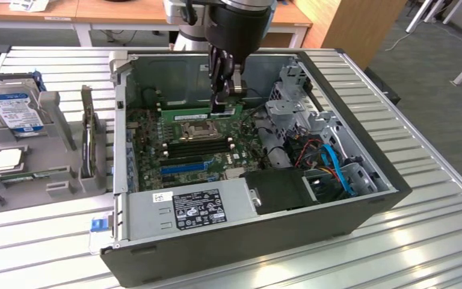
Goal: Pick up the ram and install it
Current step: 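Pick up the ram and move it above insertion slot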
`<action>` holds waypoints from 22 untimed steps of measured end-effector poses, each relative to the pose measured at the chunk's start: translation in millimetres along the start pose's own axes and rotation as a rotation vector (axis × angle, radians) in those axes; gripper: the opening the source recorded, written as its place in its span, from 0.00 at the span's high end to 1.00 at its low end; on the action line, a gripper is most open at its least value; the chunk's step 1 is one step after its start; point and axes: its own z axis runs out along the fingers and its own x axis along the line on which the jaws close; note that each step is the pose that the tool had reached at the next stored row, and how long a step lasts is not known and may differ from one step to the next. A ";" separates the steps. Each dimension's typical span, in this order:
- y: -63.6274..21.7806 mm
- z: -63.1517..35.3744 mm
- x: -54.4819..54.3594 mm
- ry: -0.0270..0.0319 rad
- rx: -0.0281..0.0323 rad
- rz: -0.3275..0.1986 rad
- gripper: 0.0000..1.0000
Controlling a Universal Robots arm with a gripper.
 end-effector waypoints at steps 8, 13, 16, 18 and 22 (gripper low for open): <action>0.0 1.8 -9.0 -0.0001 -0.0001 0.000 0.88; 0.0 3.3 -16.5 -0.0007 0.0000 0.000 0.88; 0.0 4.1 -21.7 -0.0009 -0.0001 0.000 0.88; 0.1 4.7 -25.3 -0.0011 -0.0001 0.000 0.88; 0.0 5.9 -32.3 -0.0026 0.0000 0.000 0.88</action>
